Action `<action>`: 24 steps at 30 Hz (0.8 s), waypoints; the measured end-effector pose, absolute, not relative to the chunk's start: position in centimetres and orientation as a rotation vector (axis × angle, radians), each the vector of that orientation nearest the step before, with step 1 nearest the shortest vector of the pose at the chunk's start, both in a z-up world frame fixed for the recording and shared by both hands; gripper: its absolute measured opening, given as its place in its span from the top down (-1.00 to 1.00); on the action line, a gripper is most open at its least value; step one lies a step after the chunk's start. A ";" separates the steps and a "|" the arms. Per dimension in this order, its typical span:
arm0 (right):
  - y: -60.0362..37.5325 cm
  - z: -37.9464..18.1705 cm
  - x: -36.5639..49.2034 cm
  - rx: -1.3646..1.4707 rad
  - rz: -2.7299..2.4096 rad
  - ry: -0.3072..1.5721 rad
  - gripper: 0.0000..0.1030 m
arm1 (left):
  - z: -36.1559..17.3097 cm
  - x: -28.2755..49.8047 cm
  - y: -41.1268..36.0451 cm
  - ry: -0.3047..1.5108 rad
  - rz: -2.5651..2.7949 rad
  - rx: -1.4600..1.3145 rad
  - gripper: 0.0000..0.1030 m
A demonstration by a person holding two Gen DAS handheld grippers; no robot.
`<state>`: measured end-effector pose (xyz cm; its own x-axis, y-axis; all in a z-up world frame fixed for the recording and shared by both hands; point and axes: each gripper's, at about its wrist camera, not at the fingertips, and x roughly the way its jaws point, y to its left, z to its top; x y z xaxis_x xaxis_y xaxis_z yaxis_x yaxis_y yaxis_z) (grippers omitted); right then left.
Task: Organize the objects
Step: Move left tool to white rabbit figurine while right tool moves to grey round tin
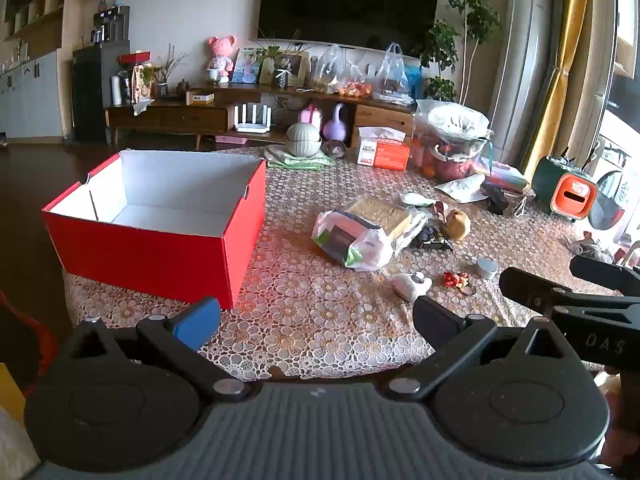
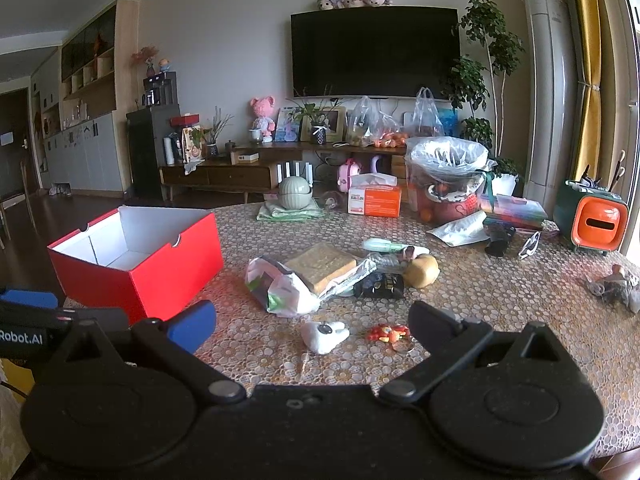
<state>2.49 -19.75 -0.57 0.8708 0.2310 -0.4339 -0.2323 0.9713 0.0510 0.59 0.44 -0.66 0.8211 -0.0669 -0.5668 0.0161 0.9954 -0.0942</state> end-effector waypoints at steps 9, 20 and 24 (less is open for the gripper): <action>-20.3 -0.8 2.8 0.006 0.234 0.458 -0.99 | -0.9 0.8 0.1 0.614 -0.056 -0.076 -1.00; -21.7 -1.3 4.3 -0.015 0.211 0.466 -0.99 | -1.1 3.1 -1.1 0.624 -0.124 -0.027 -1.00; -23.4 -2.2 6.6 -0.033 0.180 0.490 -0.96 | -1.8 5.3 -2.9 0.630 -0.190 0.016 -1.00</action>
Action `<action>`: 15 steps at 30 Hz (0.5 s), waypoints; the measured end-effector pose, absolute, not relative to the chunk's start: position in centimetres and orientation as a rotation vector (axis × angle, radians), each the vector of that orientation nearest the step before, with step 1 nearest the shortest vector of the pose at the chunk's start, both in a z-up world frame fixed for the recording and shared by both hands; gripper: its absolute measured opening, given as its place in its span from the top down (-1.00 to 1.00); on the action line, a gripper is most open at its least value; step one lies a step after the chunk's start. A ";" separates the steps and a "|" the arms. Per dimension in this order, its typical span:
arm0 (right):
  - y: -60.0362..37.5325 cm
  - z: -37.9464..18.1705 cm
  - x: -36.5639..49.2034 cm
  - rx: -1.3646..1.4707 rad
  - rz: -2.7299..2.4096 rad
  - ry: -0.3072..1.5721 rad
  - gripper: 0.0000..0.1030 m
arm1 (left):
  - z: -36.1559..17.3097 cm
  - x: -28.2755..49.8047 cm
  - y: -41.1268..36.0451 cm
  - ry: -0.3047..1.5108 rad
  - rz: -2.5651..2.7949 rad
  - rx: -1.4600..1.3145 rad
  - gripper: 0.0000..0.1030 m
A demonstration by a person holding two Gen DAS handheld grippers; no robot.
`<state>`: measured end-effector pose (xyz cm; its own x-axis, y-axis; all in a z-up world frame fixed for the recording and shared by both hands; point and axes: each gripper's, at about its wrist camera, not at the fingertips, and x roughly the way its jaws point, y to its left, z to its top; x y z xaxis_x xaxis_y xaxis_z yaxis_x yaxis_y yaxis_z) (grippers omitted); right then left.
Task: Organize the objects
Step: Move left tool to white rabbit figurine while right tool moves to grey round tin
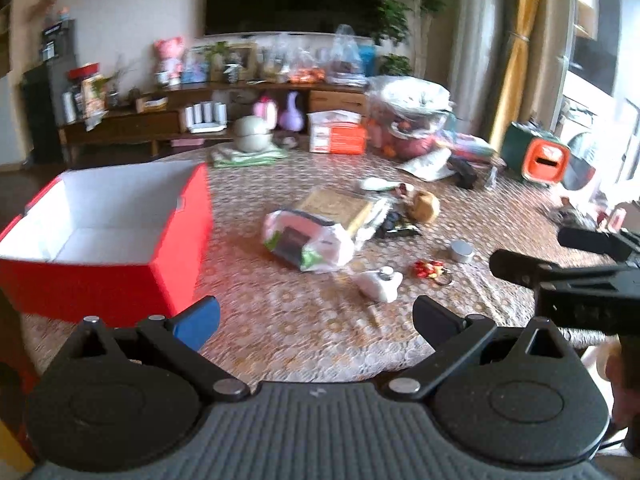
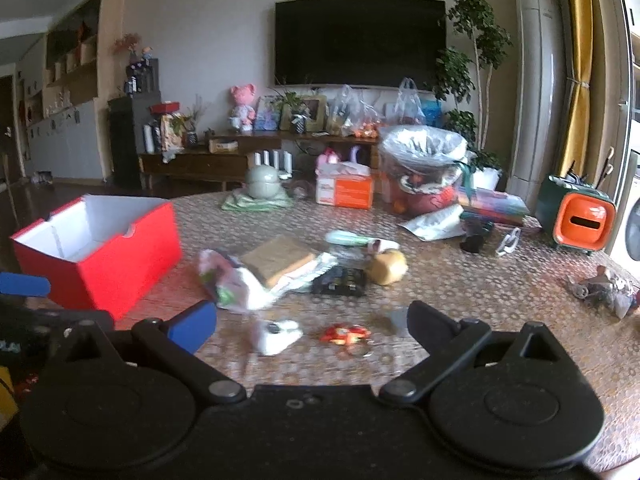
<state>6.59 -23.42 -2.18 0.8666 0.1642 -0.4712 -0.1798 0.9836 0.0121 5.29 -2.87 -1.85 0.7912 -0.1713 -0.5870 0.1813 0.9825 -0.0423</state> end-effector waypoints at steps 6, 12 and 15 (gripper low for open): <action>-25.7 -4.5 10.7 -0.069 0.138 0.553 -0.90 | -3.5 8.7 -5.7 0.643 -0.262 0.049 -1.00; -27.8 -6.8 14.6 -0.075 0.109 0.610 -0.79 | -5.7 11.9 -8.1 0.673 -0.290 0.069 -1.00; -28.7 -7.9 16.4 -0.078 0.097 0.631 -0.71 | -6.7 13.3 -9.0 0.688 -0.290 0.077 -1.00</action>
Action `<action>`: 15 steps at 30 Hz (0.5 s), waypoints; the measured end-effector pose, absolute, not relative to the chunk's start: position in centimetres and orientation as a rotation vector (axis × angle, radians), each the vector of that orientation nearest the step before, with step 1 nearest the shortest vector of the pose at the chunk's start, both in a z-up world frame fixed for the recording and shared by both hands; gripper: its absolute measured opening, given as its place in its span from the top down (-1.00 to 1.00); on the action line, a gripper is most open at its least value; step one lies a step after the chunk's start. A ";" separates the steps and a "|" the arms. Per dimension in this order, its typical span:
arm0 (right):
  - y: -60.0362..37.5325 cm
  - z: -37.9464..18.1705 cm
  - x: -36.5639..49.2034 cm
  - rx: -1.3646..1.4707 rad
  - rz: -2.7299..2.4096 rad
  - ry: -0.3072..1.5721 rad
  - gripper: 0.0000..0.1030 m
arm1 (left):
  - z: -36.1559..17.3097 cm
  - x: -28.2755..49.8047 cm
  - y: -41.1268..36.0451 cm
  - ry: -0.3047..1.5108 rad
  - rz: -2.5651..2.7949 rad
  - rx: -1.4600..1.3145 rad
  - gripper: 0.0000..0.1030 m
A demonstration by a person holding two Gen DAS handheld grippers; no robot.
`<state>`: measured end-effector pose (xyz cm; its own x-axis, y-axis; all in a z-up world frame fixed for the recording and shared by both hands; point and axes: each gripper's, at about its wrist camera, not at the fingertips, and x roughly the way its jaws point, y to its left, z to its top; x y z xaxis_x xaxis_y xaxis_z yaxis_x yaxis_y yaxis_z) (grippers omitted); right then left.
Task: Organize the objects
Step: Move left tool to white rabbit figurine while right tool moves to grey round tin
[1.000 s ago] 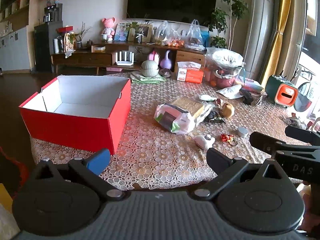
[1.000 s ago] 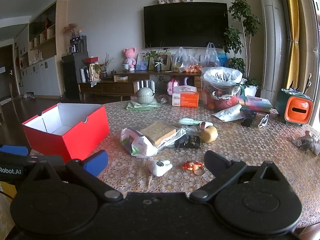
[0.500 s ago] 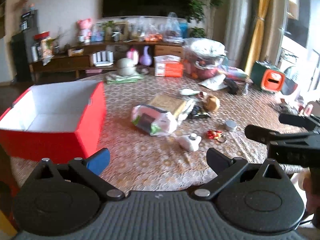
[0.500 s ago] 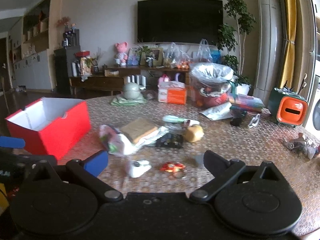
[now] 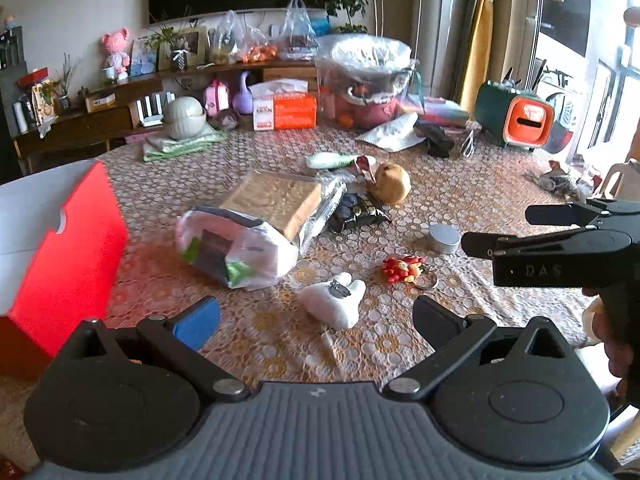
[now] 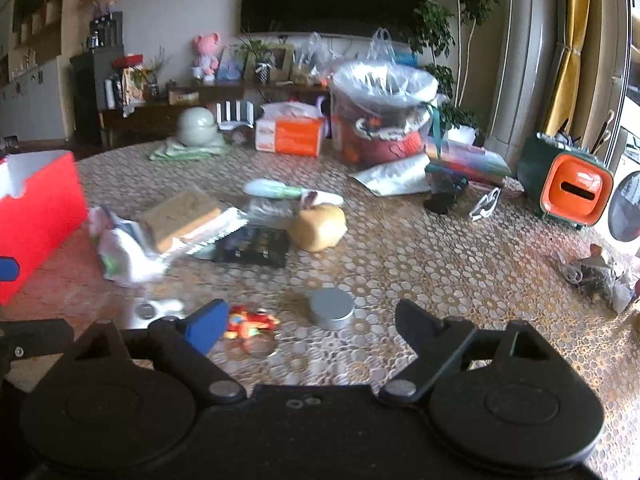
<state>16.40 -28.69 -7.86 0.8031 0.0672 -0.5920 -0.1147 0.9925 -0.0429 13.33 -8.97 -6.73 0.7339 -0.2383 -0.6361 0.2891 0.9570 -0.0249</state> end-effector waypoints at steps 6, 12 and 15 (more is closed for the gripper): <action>-29.7 -10.0 19.3 -0.078 0.089 0.681 -0.60 | -9.0 16.2 -10.4 0.717 -0.288 0.103 -0.98; -30.1 -11.6 21.4 -0.070 0.091 0.720 -0.46 | -10.8 18.0 -11.4 0.763 -0.284 0.112 -0.94; -30.3 -12.2 22.2 -0.058 0.098 0.735 -0.37 | -11.3 18.4 -11.6 0.774 -0.283 0.123 -0.82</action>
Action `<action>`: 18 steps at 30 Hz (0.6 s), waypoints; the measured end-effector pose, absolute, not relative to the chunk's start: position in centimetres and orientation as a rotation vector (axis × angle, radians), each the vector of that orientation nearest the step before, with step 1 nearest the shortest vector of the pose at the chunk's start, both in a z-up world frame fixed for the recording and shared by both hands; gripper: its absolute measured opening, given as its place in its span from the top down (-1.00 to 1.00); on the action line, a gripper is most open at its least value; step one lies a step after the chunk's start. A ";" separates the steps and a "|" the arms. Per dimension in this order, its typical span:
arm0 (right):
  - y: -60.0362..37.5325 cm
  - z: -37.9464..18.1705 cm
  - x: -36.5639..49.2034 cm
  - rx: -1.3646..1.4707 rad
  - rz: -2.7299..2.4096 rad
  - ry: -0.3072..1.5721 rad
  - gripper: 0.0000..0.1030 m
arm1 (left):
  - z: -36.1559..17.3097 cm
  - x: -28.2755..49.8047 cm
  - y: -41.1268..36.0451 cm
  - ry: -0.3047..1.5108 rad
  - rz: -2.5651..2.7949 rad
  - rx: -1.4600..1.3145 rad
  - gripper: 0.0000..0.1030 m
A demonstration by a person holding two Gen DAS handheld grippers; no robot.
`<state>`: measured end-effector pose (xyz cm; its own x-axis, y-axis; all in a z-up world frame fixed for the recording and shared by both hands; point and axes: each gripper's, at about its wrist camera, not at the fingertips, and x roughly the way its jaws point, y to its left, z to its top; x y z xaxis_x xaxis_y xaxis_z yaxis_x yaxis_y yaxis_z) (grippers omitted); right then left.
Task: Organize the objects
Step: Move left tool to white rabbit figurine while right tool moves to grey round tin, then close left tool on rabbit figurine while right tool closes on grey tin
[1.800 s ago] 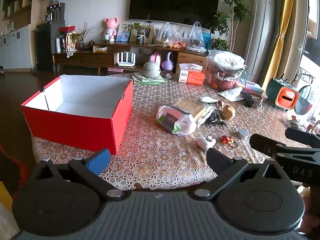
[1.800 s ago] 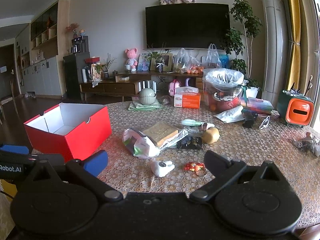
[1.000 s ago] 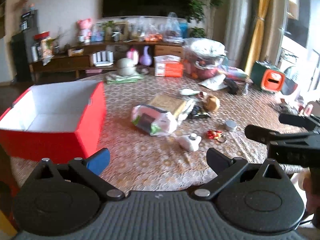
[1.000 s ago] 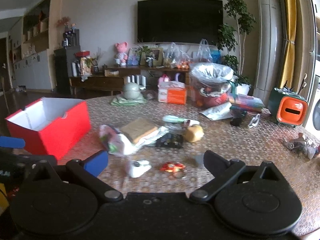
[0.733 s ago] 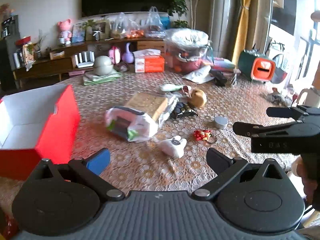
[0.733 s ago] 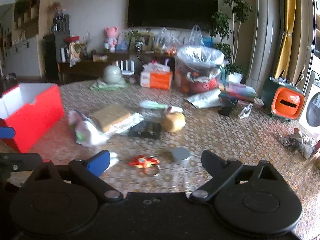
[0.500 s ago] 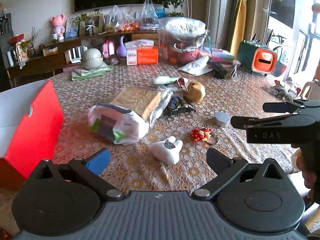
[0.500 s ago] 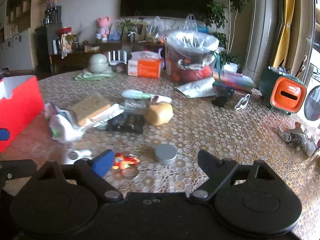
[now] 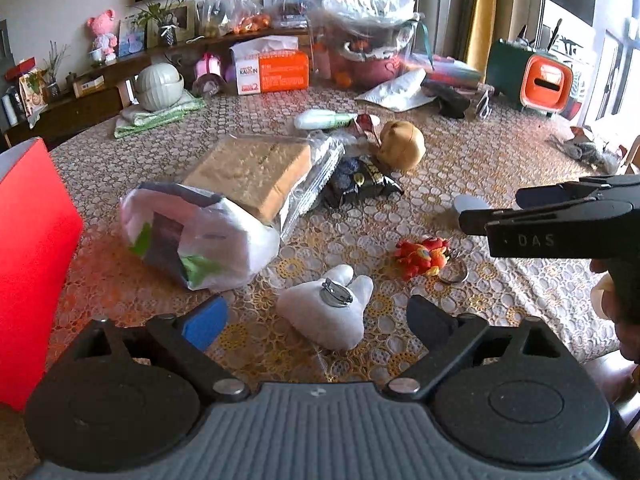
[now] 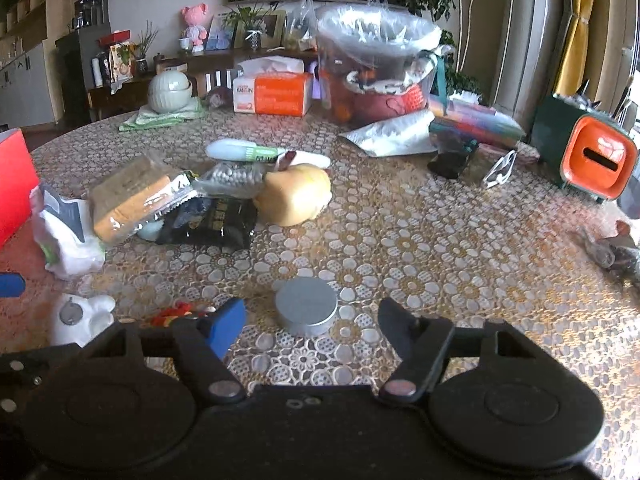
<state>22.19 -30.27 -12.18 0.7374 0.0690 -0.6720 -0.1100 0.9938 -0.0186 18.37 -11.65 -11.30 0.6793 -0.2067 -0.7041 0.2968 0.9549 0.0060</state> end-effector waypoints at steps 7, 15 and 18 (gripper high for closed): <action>-30.4 -13.2 23.4 -0.043 0.103 0.763 -0.12 | -12.1 19.2 -11.9 0.800 -0.297 0.115 -0.31; -30.4 -13.5 23.7 -0.035 0.098 0.759 0.27 | -12.4 19.5 -11.8 0.809 -0.304 0.090 -0.01; -30.5 -13.4 23.6 -0.028 0.098 0.760 0.27 | -12.3 19.5 -11.7 0.805 -0.307 0.089 0.04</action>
